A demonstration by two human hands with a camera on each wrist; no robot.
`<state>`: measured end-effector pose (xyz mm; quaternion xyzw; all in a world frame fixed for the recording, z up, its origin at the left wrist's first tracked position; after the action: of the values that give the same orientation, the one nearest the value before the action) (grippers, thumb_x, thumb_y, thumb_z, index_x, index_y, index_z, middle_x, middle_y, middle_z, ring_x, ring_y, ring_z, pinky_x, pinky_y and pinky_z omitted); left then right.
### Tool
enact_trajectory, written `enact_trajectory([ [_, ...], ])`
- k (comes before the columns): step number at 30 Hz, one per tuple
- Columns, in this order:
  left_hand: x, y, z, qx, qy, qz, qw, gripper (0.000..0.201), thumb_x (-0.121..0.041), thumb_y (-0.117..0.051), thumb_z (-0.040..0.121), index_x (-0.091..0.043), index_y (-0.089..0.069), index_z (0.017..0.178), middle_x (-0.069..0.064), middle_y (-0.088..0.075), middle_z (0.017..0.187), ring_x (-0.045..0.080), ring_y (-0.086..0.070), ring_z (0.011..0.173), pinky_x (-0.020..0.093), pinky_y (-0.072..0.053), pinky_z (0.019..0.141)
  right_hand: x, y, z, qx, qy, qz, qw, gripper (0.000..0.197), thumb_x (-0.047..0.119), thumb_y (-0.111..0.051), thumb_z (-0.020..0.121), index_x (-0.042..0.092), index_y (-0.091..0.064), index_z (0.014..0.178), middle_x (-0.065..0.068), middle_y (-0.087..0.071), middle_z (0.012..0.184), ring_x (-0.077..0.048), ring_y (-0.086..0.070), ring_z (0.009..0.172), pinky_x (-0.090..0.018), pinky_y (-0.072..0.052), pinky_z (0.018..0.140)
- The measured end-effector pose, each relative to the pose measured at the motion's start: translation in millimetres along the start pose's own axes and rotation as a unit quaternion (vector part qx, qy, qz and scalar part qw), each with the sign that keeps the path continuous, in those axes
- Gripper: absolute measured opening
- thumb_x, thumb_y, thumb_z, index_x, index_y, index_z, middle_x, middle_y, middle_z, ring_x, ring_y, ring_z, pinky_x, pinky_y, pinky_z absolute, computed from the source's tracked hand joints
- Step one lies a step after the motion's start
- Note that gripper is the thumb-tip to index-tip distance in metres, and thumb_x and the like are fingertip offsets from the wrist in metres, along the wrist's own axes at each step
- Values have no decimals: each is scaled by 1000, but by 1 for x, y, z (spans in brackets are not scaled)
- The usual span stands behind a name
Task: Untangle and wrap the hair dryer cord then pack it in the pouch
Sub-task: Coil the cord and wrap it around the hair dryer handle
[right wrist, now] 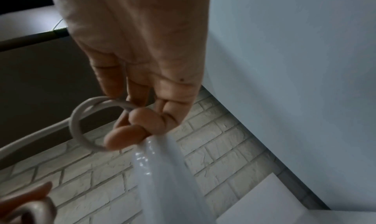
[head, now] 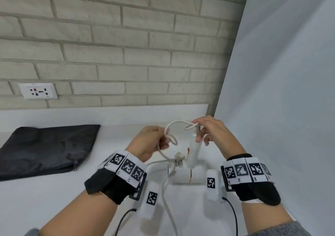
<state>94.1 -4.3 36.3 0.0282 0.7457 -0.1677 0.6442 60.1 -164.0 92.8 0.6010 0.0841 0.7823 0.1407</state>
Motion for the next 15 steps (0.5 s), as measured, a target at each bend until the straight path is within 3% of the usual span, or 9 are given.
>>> enact_trajectory([
  [4, -61, 26, -6, -107, -164, 30, 980, 18, -10, -50, 92, -14, -55, 75, 1, -55, 68, 9, -51, 60, 19, -41, 58, 21, -12, -13, 54, 58, -89, 993, 26, 38, -57, 79, 19, -69, 66, 4, -51, 76, -7, -47, 59, -16, -38, 58],
  [6, -87, 22, -13, -107, -224, 38, 968, 17, -12, -52, 91, -17, -54, 76, -2, -51, 65, 7, -46, 56, 17, -38, 55, 26, -24, -17, 100, 55, -100, 988, 26, 42, -60, 71, 19, -69, 62, 10, -51, 69, -3, -47, 58, -13, -36, 59],
  [9, -122, 2, -29, -73, -313, 45, 946, 17, -7, -53, 90, -17, -54, 77, -3, -47, 62, 7, -38, 51, 15, -35, 50, 29, -41, -19, 144, 46, -117, 982, 23, 37, -70, 73, 19, -66, 58, 3, -53, 60, -5, -44, 52, -15, -36, 56],
  [12, -144, -19, -46, -27, -368, 52, 928, 18, -4, -53, 89, -17, -56, 78, -5, -50, 66, 1, -42, 50, 13, -38, 50, 28, -47, -9, 88, 40, -156, 983, 24, 35, -73, 73, 18, -59, 63, 1, -44, 51, -10, -41, 47, -23, -35, 52],
  [15, -152, -32, -63, 34, -398, 50, 915, 15, -5, -52, 89, -16, -58, 82, -7, -51, 64, -1, -44, 51, 11, -38, 52, 24, -34, 3, -38, 14, -147, 988, 26, 33, -71, 74, 17, -54, 86, 3, -42, 50, -15, -44, 46, -20, -33, 41],
])
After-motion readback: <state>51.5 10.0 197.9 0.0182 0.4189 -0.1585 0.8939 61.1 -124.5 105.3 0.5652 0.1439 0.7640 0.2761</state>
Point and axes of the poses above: each hand's wrist, its own z-axis towards the middle knuckle, its own y-axis out of the back of the hand, x = y × z, the point moved 10 cm from there along z, towards the middle knuckle
